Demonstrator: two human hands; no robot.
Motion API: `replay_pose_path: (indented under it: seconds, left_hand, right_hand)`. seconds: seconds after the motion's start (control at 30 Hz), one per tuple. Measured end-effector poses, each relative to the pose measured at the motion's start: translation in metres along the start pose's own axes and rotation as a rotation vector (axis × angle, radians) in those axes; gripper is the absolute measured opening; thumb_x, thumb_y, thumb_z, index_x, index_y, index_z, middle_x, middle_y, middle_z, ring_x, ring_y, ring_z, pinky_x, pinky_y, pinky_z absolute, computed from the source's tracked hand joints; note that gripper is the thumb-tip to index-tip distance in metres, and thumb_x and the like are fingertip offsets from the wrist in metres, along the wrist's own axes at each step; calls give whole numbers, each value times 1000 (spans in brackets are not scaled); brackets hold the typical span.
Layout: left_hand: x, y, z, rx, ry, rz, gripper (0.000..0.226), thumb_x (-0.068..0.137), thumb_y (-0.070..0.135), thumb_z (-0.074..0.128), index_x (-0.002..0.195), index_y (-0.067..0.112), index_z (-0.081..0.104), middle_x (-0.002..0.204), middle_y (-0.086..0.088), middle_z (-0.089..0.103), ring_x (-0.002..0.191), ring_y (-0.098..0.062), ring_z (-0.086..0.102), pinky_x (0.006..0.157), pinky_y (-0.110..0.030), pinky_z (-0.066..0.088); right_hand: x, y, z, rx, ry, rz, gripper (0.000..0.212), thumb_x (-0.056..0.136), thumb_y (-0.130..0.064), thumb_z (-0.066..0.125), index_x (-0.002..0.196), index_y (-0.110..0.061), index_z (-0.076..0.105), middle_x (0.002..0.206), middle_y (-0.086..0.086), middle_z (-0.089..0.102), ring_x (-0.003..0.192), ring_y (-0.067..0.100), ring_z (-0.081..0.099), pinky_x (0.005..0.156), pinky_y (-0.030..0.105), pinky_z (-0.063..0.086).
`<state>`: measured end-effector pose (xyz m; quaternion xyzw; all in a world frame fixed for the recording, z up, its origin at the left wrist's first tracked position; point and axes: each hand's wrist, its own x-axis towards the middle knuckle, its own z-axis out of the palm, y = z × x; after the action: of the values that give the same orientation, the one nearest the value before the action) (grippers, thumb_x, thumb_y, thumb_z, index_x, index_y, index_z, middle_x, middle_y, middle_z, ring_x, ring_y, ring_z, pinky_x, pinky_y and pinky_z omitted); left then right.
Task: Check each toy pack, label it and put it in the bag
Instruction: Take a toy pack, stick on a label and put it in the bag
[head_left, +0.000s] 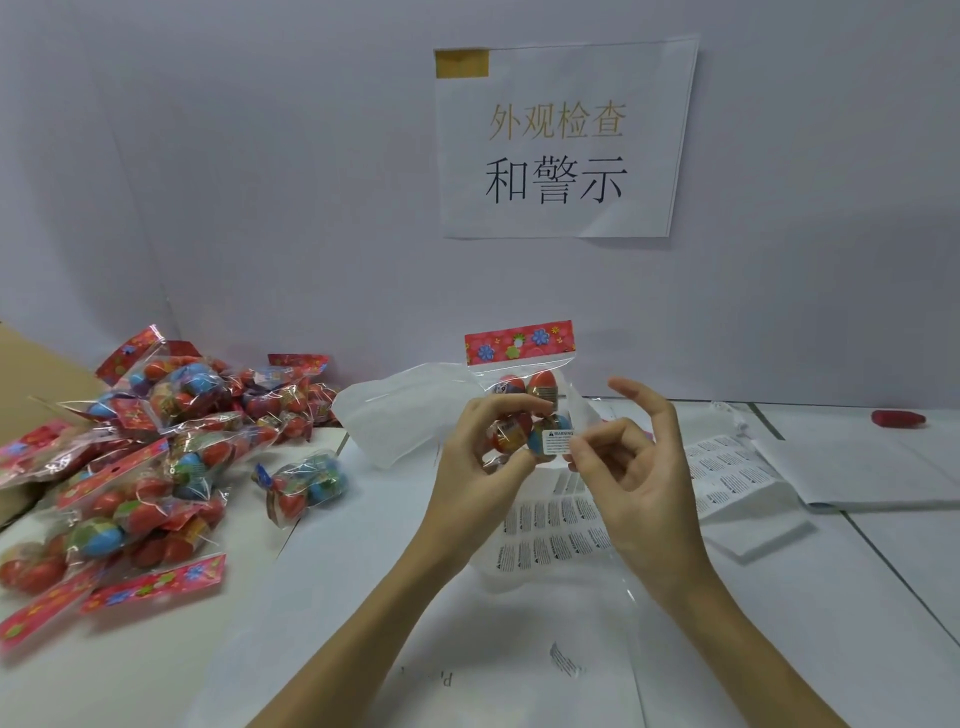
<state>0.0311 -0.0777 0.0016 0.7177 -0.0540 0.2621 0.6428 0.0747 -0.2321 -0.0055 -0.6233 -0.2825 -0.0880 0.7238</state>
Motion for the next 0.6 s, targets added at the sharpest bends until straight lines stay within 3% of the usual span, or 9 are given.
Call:
replay_pose_path:
  seconds: [0.1,0.2,0.4,0.6]
  left_hand:
    - [0,1,0,-19,-21,20,45,90,-6,63,113,31,72,126,5,61,117,-20,67,86,-27,61]
    - [-1,4,1,-36,-22,10,33,92,7,65,110,34,73,124,10,61,113,-16,68,83,-21,59]
    - [-2,4,2,-5,1,54,22,94,15,77,114,23,73,124,3,62,113,-22,69,86,-27,60]
    - [-1,3,2,-5,8,64,22,94,10,76,113,20,73,124,1,61,112,-18,70,85,-24,60]
  right_hand:
    - [0,2,0,-27,12,-18,62,95,-6,71,143,-32,43,90,4,71,94,24,73,91,25,57]
    - [0,3,0,-33,30,-28,61,96,-4,70,142,-33,43,91,5,71,91,25,74,88,27,59]
    - [-1,3,0,-52,33,-22,60,95,-3,70,141,-32,44,92,8,70,93,27,75,93,39,60]
    - [-1,4,0,-81,33,-20,60,95,-4,71,140,-32,44,91,4,70,92,25,75,91,34,61]
